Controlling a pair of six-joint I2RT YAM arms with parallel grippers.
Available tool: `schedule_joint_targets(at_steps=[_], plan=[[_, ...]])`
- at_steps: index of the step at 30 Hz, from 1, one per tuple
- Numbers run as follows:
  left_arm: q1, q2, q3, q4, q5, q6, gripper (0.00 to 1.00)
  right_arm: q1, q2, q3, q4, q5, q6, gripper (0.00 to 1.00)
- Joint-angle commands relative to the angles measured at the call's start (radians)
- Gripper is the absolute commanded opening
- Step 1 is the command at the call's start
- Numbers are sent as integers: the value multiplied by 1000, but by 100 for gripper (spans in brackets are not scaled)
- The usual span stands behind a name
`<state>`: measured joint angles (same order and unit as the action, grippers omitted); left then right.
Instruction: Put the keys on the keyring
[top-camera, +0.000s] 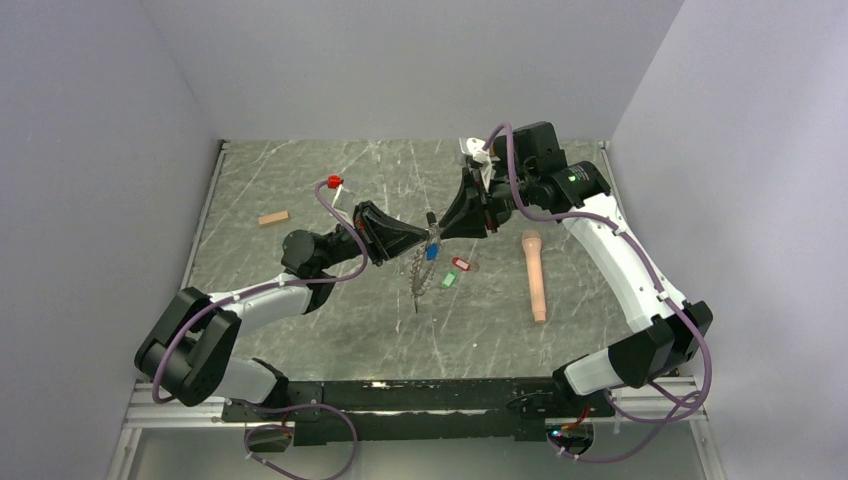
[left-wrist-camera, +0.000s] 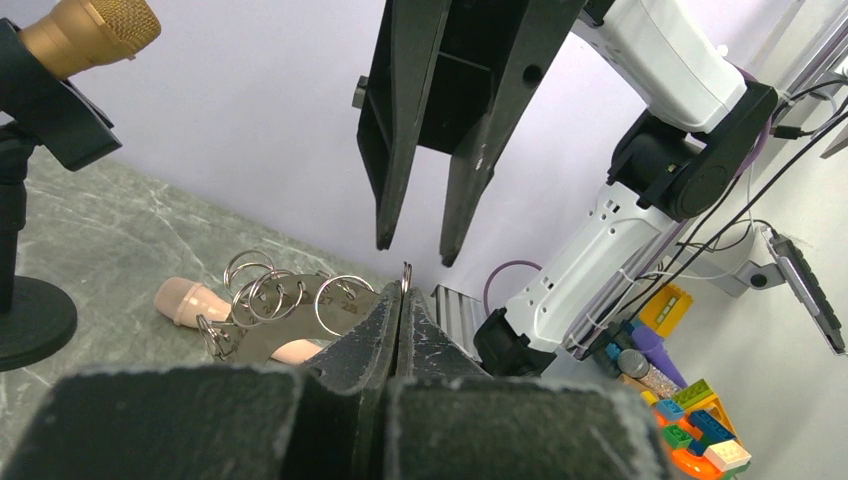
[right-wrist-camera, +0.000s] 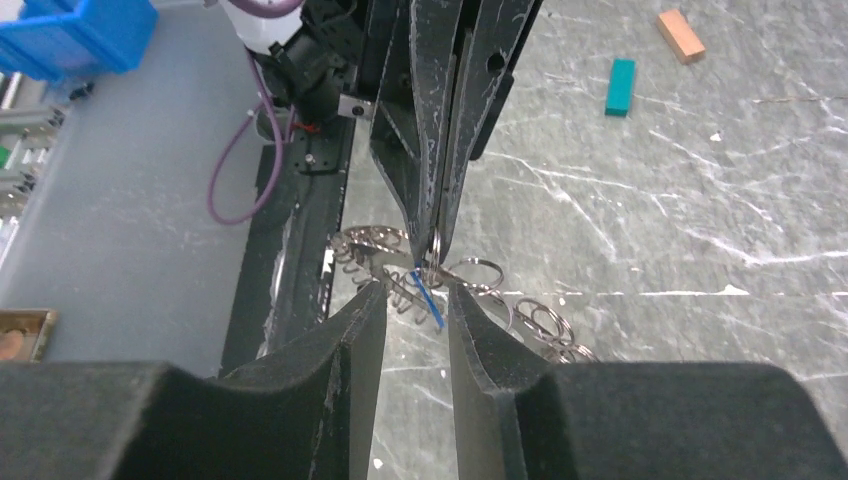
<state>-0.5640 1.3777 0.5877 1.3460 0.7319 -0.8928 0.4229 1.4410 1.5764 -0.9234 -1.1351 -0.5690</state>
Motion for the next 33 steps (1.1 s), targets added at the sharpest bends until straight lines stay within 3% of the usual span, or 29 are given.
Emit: schedule_joint_targets(at_steps=[1,7,11,15,18,22,24,28,33], plan=[[4,-10,34,85,-1,-19,0,8,10,-13,124,-63,132,33],[3,-19,40,51,-7,3,0,38,23,-39,137,-18,151,28],[3,-29,38,30,-16,17,0,49,37,-26,112,9,138,19],[3,-42,35,-12,-22,39,0,53,41,-14,98,9,135,2],[4,-63,40,-80,-16,79,0,52,47,4,84,15,148,0],[3,-129,74,-321,27,243,2,52,75,47,34,49,197,0],[3,-174,101,-485,43,352,8,52,107,94,-42,75,188,0],[4,-248,188,-861,46,586,31,53,177,199,-233,161,105,0],[3,-263,290,-1121,49,758,39,79,228,279,-344,284,21,0]])
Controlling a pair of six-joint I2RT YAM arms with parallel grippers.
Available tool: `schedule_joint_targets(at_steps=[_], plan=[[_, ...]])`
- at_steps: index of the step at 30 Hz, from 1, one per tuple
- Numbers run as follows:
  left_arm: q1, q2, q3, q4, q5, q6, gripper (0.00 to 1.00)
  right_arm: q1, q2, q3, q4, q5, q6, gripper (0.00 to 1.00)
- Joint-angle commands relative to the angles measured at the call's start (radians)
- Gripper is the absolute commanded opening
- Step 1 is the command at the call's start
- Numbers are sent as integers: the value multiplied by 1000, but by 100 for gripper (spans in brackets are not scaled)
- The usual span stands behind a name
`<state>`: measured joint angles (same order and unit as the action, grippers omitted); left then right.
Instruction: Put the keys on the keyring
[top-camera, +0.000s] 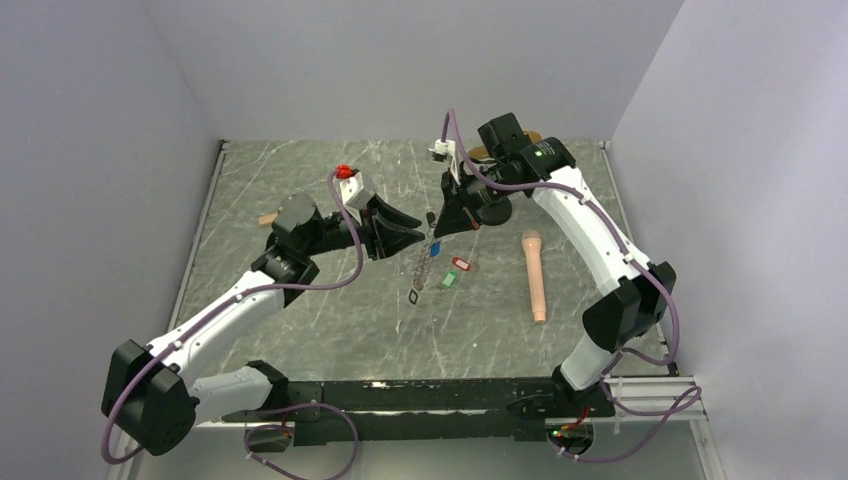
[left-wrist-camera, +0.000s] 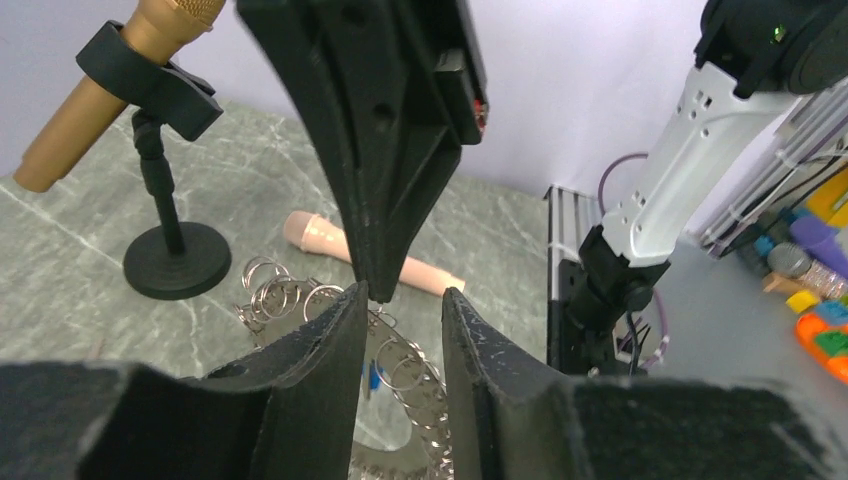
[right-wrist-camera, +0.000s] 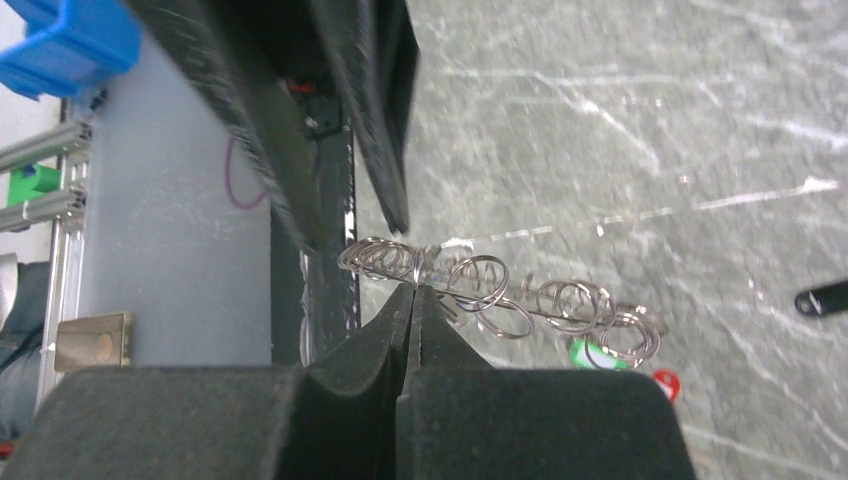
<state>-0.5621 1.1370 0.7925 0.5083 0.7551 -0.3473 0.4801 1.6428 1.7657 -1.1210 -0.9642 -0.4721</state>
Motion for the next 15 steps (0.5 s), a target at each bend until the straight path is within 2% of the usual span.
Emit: schedule_joint_targets(at_steps=[1,8,15], plan=[[2,-19,97,-306,29,230,40,27,33,104,-160,129,-85,0],[-35,22,175,-445,11,335,42,39,87,178,-220,165,-119,0],[-78,51,173,-441,-96,380,43,41,114,204,-243,159,-119,0]])
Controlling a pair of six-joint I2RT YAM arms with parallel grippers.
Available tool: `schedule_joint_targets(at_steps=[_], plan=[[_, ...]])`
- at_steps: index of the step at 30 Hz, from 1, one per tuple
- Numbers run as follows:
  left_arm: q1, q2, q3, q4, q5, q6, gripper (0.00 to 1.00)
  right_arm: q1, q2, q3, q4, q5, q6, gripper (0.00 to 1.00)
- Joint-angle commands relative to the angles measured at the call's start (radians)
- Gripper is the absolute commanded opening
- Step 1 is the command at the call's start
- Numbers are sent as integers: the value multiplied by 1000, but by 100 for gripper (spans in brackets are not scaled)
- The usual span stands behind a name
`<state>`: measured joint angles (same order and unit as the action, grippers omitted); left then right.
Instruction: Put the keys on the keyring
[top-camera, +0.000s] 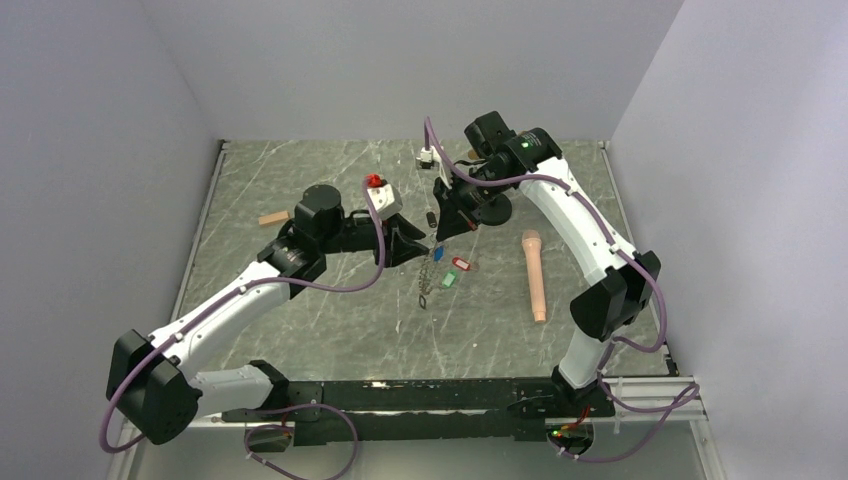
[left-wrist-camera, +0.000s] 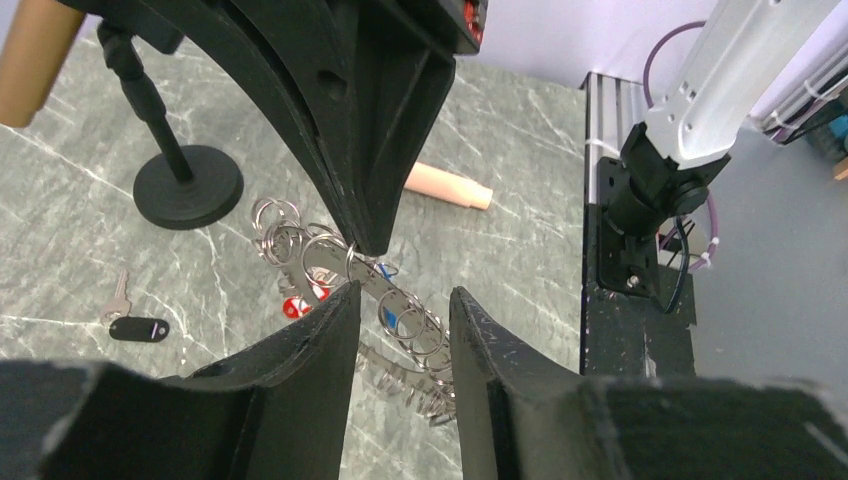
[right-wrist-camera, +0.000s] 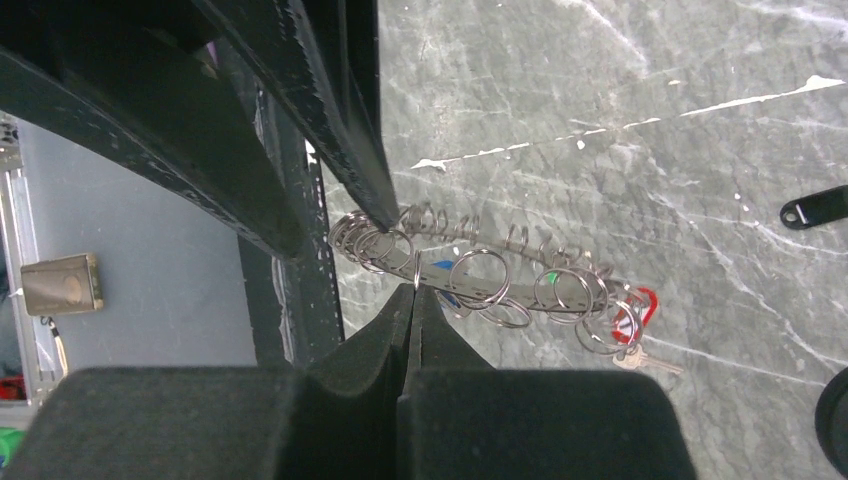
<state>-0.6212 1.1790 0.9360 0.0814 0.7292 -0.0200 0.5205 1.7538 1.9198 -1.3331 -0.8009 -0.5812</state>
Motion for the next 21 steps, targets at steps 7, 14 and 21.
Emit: schedule_joint_targets(at_steps=[7,14,21], plan=[[-20,31,31,13,-95,46,42,1,7,44,-40,-16,-27,0],[-20,43,0,75,-81,-13,41,1,-12,1,-30,-27,-56,0],[-20,95,26,100,-31,-47,32,1,2,-7,-58,-18,-97,0]])
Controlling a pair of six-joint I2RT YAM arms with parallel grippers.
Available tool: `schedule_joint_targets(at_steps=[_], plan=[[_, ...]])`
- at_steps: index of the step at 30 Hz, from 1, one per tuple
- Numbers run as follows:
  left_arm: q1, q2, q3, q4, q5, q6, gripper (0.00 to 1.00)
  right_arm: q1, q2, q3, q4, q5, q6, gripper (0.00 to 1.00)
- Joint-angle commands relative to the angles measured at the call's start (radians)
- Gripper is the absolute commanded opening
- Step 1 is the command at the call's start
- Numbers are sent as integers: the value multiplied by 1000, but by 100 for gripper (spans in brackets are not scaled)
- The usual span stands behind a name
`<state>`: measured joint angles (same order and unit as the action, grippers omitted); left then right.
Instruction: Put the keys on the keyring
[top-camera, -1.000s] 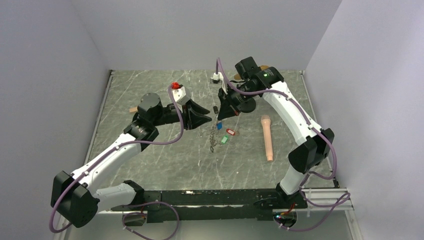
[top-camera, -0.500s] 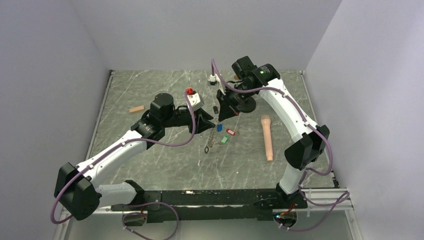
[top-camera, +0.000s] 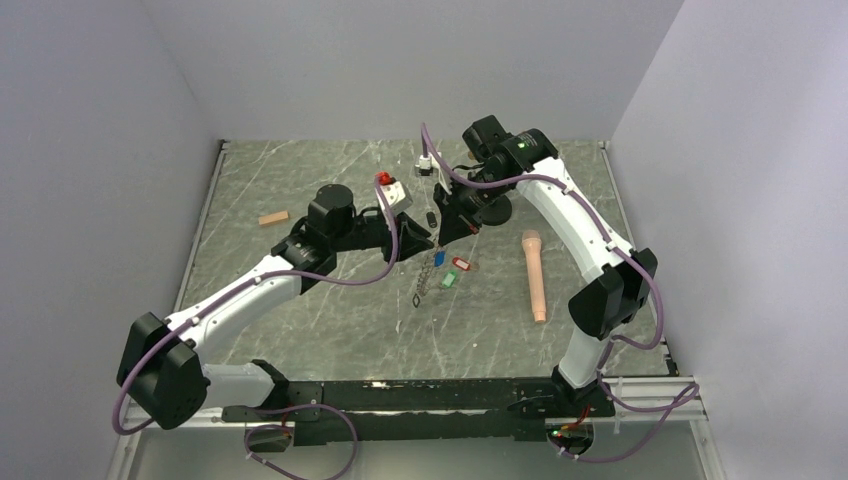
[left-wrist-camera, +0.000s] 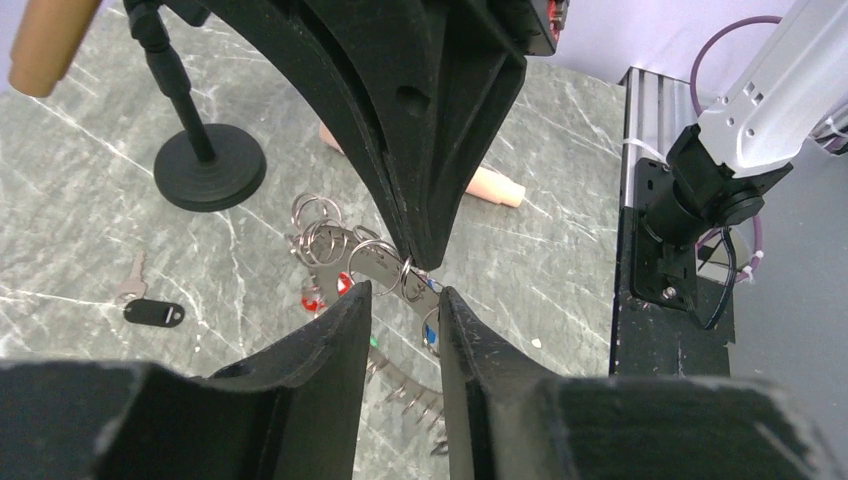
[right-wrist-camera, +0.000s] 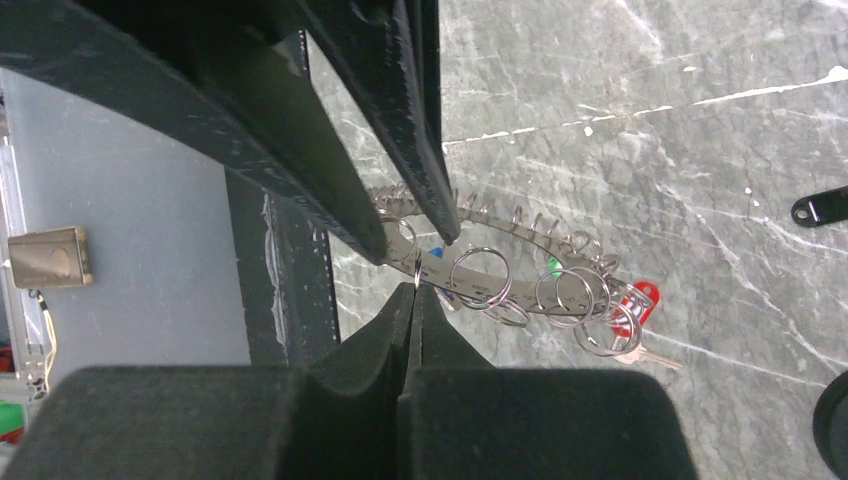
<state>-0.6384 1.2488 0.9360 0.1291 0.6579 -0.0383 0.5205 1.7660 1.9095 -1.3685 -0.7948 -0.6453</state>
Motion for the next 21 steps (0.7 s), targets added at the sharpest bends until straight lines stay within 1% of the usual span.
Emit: schedule_joint_targets(at_steps=[1,7,13,21], plan=[[-3,34,29,51,48,-30,31,0,-8,6,-27,-23,-36,0],[-3,63,39,62,80,-45,25,1,10,23,-63,-22,-55,0],[-4,73,37,94,93,-67,22,9,23,30,-81,-10,-66,0],[-4,93,37,101,134,-83,6,16,41,58,-87,9,-49,0]])
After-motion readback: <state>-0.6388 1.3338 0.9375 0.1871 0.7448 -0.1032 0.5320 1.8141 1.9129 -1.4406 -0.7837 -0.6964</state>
